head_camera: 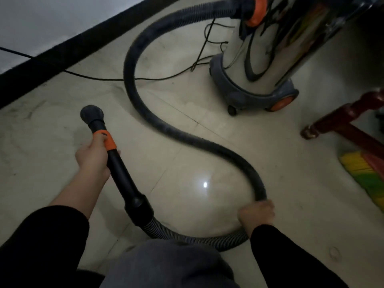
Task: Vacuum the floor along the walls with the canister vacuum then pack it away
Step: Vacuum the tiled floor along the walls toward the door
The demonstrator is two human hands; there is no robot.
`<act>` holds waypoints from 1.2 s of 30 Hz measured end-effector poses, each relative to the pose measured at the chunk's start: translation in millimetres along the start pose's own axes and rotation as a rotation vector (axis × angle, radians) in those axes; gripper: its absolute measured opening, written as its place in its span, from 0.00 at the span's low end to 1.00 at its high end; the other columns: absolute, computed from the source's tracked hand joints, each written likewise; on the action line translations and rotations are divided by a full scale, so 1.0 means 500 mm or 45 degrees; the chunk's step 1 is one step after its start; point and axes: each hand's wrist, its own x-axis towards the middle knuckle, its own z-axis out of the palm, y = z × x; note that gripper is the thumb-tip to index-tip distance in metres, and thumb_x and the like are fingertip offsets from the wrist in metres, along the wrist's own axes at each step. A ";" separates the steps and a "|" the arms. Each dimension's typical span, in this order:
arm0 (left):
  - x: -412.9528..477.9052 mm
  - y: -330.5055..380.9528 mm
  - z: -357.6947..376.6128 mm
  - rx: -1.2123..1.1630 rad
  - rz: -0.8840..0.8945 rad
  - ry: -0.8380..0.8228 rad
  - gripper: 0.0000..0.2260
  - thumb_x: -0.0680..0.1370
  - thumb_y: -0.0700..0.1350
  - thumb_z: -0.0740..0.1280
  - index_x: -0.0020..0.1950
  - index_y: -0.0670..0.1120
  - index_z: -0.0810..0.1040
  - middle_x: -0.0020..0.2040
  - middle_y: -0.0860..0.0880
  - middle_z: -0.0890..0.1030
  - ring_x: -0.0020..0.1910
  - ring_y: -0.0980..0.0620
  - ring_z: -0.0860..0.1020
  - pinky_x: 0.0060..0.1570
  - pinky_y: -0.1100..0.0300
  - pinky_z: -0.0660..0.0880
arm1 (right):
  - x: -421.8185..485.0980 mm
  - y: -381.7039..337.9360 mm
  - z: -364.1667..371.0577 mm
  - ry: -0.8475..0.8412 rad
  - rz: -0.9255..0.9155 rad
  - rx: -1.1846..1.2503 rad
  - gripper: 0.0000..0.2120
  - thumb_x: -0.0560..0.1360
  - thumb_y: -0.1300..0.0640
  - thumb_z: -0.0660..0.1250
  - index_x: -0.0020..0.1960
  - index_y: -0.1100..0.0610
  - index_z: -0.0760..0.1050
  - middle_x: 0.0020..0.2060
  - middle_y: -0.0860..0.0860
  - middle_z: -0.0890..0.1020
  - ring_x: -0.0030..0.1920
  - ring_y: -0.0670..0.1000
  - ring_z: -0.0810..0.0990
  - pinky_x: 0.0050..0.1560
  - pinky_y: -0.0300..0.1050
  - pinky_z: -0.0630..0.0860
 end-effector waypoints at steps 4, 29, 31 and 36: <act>0.027 -0.061 0.035 0.044 -0.081 -0.048 0.08 0.76 0.43 0.69 0.40 0.42 0.74 0.40 0.44 0.76 0.31 0.50 0.78 0.36 0.55 0.79 | -0.017 -0.193 0.017 -0.198 -0.728 -0.152 0.35 0.78 0.56 0.61 0.79 0.58 0.48 0.78 0.53 0.53 0.77 0.54 0.52 0.74 0.55 0.56; 0.091 -0.116 0.035 -0.202 -0.209 0.003 0.05 0.74 0.41 0.68 0.43 0.40 0.75 0.39 0.43 0.78 0.32 0.51 0.79 0.40 0.57 0.79 | 0.204 -0.341 0.004 -0.009 -0.518 -1.412 0.24 0.81 0.58 0.53 0.75 0.64 0.61 0.72 0.67 0.64 0.66 0.68 0.70 0.59 0.69 0.72; 0.087 -0.114 0.048 -0.201 -0.208 -0.026 0.04 0.74 0.41 0.68 0.43 0.41 0.75 0.40 0.43 0.78 0.33 0.52 0.79 0.39 0.58 0.80 | 0.216 -0.313 -0.025 -0.008 -0.457 -1.372 0.24 0.81 0.58 0.52 0.76 0.65 0.59 0.73 0.67 0.62 0.67 0.69 0.69 0.60 0.70 0.71; 0.086 -0.089 0.059 0.045 -0.270 -0.108 0.06 0.73 0.41 0.67 0.50 0.44 0.76 0.43 0.45 0.78 0.35 0.51 0.77 0.34 0.57 0.76 | 0.065 -0.433 -0.015 -0.221 -1.044 -0.512 0.18 0.77 0.59 0.60 0.66 0.61 0.70 0.65 0.59 0.73 0.65 0.60 0.73 0.63 0.53 0.71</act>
